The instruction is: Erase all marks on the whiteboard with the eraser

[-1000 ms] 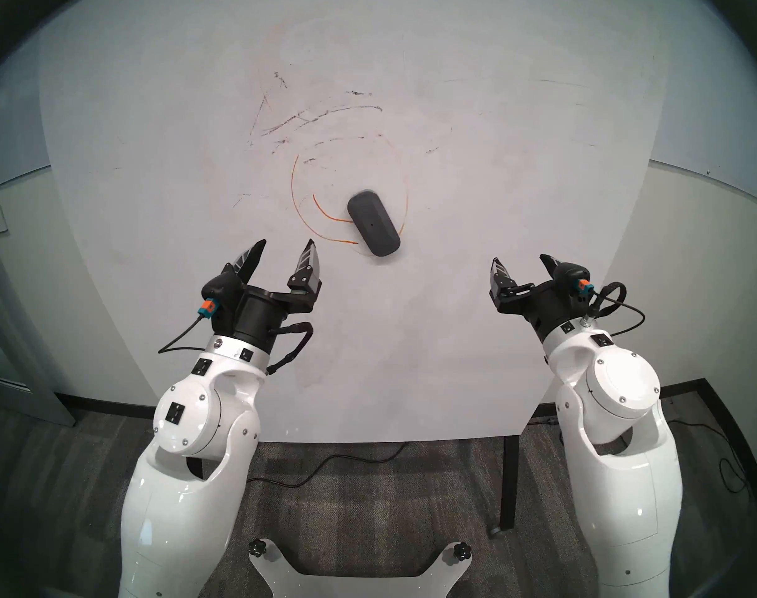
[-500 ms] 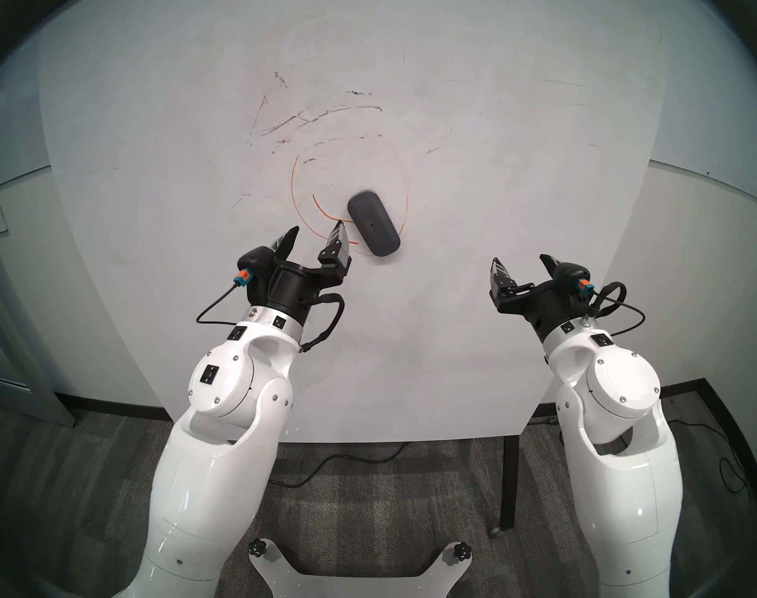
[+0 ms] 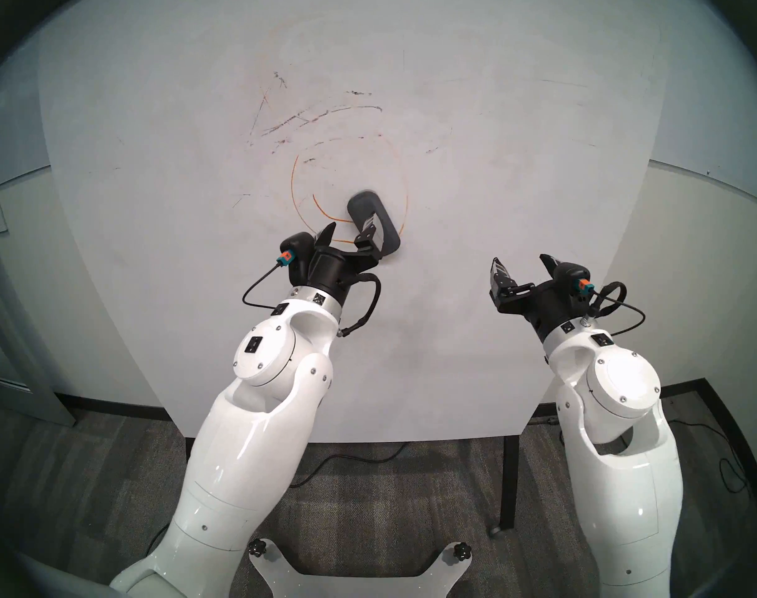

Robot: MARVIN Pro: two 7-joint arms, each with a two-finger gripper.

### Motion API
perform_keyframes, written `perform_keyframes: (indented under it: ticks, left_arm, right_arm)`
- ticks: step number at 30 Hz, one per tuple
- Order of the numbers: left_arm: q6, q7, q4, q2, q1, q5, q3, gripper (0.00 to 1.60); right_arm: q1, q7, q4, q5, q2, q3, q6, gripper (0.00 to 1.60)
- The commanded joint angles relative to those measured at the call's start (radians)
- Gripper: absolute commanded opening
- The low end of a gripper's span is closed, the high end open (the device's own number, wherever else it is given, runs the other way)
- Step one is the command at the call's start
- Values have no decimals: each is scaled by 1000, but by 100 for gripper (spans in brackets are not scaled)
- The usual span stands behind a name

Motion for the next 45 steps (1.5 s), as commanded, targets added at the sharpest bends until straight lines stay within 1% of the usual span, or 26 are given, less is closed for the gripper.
perform_keyframes:
  ticks: [1, 6, 7, 10, 11, 13, 15, 17, 19, 21, 22, 23, 24, 26, 28, 29, 32, 35, 39, 45]
  left_arm:
    - [-25, 100, 11, -49, -112, -28, 70, 160]
    - [-41, 209, 43, -75, -164, -28, 128, 160]
    - [-39, 222, 42, -77, -165, -27, 133, 160]
    - [-48, 294, 42, -84, -175, -19, 160, 160]
    - [-51, 300, 42, -85, -176, -10, 163, 160]
    - [-54, 377, 28, -86, -178, 8, 190, 160]
    - [-54, 391, 20, -85, -176, 15, 197, 160]
    - [-51, 425, 5, -83, -174, 24, 211, 160]
    - [-38, 501, -17, -82, -176, 46, 240, 160]
    - [-34, 512, -19, -82, -176, 54, 244, 160]
    - [-22, 557, -26, -82, -180, 70, 257, 160]
    - [-15, 582, -29, -83, -182, 76, 265, 160]
    - [-15, 582, -29, -83, -182, 76, 265, 160]
    - [2, 619, -29, -84, -185, 83, 276, 160]
    - [13, 659, -21, -87, -192, 97, 287, 160]
    - [24, 693, -14, -91, -198, 98, 292, 160]
    - [36, 740, 8, -102, -210, 100, 293, 160]
    - [47, 811, 37, -117, -227, 92, 294, 160]
    - [48, 826, 76, -131, -239, 92, 274, 160]
    - [35, 804, 108, -122, -253, 80, 257, 160]
  right_arm:
    - [9, -2, -21, -1, -1, -1, -8, 160]
    - [9, -2, -22, -1, -1, -1, -9, 160]
    - [9, -2, -22, -1, -1, -1, -9, 160]
    - [9, -3, -22, -1, -1, -1, -9, 160]
    - [9, -3, -22, -1, -1, -1, -9, 160]
    - [9, -3, -22, -2, -1, -1, -9, 160]
    - [9, -3, -22, -2, -1, -1, -9, 160]
    - [9, -3, -22, -2, -1, -1, -9, 160]
    - [9, -3, -22, -2, -1, -1, -9, 160]
    - [8, -3, -22, -2, -1, -1, -9, 160]
    - [8, -3, -23, -2, -1, -1, -10, 160]
    - [8, -4, -23, -2, -1, -1, -10, 160]
    - [8, -4, -23, -2, -1, -1, -10, 160]
    - [8, -4, -23, -2, -2, -1, -10, 160]
    - [8, -4, -23, -2, -2, -2, -10, 160]
    - [8, -4, -23, -2, -2, -2, -10, 160]
    - [8, -5, -23, -3, -2, -2, -11, 160]
    - [8, -5, -24, -3, -2, -2, -11, 160]
    - [8, -5, -24, -3, -2, -2, -11, 160]
    - [8, -6, -24, -3, -2, -2, -11, 160]
